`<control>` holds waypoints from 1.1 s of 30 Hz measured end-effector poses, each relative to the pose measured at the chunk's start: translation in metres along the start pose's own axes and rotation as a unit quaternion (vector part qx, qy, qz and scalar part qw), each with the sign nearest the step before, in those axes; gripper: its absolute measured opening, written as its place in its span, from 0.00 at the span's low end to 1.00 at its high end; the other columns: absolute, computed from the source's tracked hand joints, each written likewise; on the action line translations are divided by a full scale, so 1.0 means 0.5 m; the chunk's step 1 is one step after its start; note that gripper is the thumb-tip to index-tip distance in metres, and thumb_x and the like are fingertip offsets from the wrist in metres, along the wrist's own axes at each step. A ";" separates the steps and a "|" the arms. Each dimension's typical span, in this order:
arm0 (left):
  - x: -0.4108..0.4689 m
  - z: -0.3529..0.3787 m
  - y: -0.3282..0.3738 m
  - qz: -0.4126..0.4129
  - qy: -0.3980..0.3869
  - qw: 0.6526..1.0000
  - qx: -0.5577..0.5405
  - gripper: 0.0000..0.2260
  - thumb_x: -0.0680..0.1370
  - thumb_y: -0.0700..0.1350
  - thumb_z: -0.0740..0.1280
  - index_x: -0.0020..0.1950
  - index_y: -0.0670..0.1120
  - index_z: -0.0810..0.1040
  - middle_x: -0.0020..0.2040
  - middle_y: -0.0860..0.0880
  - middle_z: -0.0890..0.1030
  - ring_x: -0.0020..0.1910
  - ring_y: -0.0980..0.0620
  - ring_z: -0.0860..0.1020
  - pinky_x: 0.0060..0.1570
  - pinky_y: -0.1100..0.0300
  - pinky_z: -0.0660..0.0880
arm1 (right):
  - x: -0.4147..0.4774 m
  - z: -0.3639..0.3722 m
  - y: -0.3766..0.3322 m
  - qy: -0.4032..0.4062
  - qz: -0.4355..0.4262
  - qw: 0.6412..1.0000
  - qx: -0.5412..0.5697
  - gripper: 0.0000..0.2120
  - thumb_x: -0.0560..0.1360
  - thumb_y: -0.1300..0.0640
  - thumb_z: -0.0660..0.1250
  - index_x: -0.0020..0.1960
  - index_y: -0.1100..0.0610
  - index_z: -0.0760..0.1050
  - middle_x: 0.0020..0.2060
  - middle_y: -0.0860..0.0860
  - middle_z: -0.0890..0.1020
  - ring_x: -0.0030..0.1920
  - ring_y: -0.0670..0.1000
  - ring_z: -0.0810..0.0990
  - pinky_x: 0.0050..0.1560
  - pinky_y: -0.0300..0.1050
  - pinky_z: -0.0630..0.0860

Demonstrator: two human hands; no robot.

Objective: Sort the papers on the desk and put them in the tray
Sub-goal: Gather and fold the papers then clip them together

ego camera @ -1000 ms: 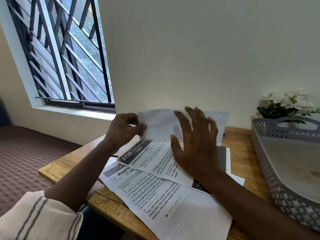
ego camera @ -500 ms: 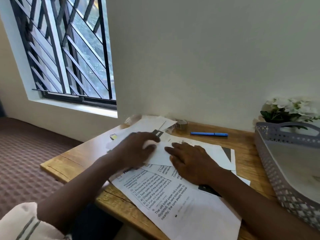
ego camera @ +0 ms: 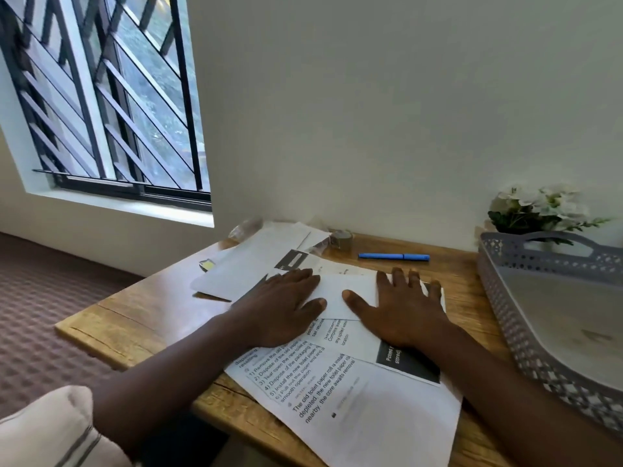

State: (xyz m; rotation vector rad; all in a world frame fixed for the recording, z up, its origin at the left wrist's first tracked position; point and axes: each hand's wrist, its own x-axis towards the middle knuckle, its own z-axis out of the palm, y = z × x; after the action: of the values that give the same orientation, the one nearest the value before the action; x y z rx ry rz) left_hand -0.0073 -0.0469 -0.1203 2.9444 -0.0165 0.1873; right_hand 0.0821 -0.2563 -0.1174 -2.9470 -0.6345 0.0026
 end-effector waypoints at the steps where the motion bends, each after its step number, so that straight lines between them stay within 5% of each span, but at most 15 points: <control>1: -0.007 -0.003 0.000 -0.004 0.031 0.999 -0.033 0.27 0.84 0.63 0.55 0.82 0.56 0.62 0.83 0.55 0.60 0.82 0.54 0.58 0.79 0.54 0.54 | 0.000 -0.001 -0.006 0.034 -0.024 0.999 0.003 0.45 0.75 0.24 0.42 0.83 0.50 0.47 0.83 0.54 0.46 0.82 0.57 0.41 0.78 0.66 0.39; 4: -0.015 -0.015 -0.014 -0.029 0.165 0.978 -0.122 0.17 0.82 0.60 0.63 0.69 0.58 0.76 0.72 0.56 0.75 0.71 0.54 0.72 0.72 0.51 0.69 | -0.002 -0.003 -0.029 0.117 -0.153 0.981 0.035 0.33 0.80 0.33 0.52 0.81 0.47 0.56 0.82 0.50 0.55 0.82 0.52 0.47 0.80 0.58 0.49; 6: -0.007 -0.033 -0.031 -0.074 0.224 0.961 -0.147 0.14 0.81 0.57 0.66 0.66 0.56 0.79 0.66 0.55 0.80 0.65 0.53 0.77 0.66 0.50 0.73 | -0.003 0.001 -0.051 0.096 -0.204 0.973 0.053 0.30 0.81 0.34 0.54 0.79 0.45 0.61 0.80 0.48 0.60 0.80 0.51 0.55 0.78 0.54 0.55; 12: 0.142 -0.067 -0.020 -0.076 0.159 0.969 -0.171 0.17 0.78 0.50 0.72 0.67 0.52 0.79 0.61 0.51 0.82 0.58 0.52 0.80 0.61 0.56 0.76 | 0.002 0.001 -0.044 0.053 -0.215 0.973 0.065 0.30 0.80 0.32 0.54 0.77 0.43 0.66 0.76 0.45 0.68 0.75 0.49 0.66 0.75 0.53 0.62; 15: 0.242 -0.062 0.007 -0.053 0.143 0.981 -0.122 0.18 0.78 0.44 0.71 0.67 0.52 0.78 0.64 0.48 0.81 0.59 0.50 0.79 0.55 0.60 0.73 | 0.002 -0.001 -0.031 0.053 -0.212 0.972 0.081 0.29 0.79 0.32 0.55 0.76 0.43 0.67 0.75 0.44 0.69 0.74 0.48 0.66 0.75 0.53 0.62; 19: 0.340 -0.037 0.010 -0.028 0.101 0.994 -0.036 0.20 0.77 0.43 0.69 0.70 0.50 0.77 0.67 0.47 0.80 0.65 0.46 0.77 0.62 0.55 0.74 | 0.005 0.002 -0.020 0.064 -0.209 0.970 0.107 0.27 0.79 0.33 0.57 0.75 0.42 0.68 0.75 0.43 0.69 0.74 0.48 0.65 0.76 0.51 0.59; 24: 0.373 0.010 -0.021 -0.017 0.177 0.982 -0.065 0.08 0.78 0.48 0.70 0.55 0.50 0.85 0.54 0.49 0.84 0.54 0.49 0.80 0.52 0.57 0.75 | 0.005 0.011 -0.016 0.094 -0.209 0.961 0.154 0.26 0.79 0.34 0.61 0.73 0.42 0.70 0.73 0.41 0.70 0.73 0.45 0.65 0.75 0.47 0.59; 28: 0.338 0.007 -0.030 0.076 0.218 0.960 -0.158 0.09 0.72 0.53 0.72 0.47 0.51 0.86 0.46 0.55 0.84 0.47 0.55 0.82 0.51 0.54 0.79 | 0.020 0.009 -0.011 0.225 -0.131 0.895 0.361 0.18 0.78 0.48 0.69 0.67 0.47 0.75 0.61 0.42 0.78 0.62 0.43 0.75 0.62 0.39 0.69; 30: 0.315 -0.001 -0.021 0.142 0.218 0.957 -0.125 0.10 0.68 0.54 0.71 0.45 0.52 0.87 0.48 0.55 0.85 0.48 0.55 0.82 0.50 0.55 0.78 | 0.030 0.000 0.002 0.323 -0.073 0.857 0.396 0.17 0.77 0.56 0.70 0.66 0.51 0.77 0.60 0.43 0.79 0.61 0.46 0.77 0.60 0.38 0.71; 33: 0.305 -0.014 -0.007 0.214 0.224 0.949 -0.054 0.06 0.69 0.53 0.75 0.45 0.54 0.87 0.53 0.54 0.85 0.52 0.54 0.81 0.51 0.57 0.76 | 0.043 -0.008 0.019 0.348 -0.023 0.843 0.410 0.19 0.76 0.61 0.70 0.66 0.50 0.78 0.60 0.42 0.78 0.62 0.45 0.77 0.60 0.37 0.71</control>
State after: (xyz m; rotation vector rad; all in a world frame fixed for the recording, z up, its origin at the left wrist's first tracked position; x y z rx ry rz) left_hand 0.1430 -0.0422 -0.0948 2.6767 -0.5804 0.8794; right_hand 0.1056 -0.2565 -0.1140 -1.8931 -0.4245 -0.6085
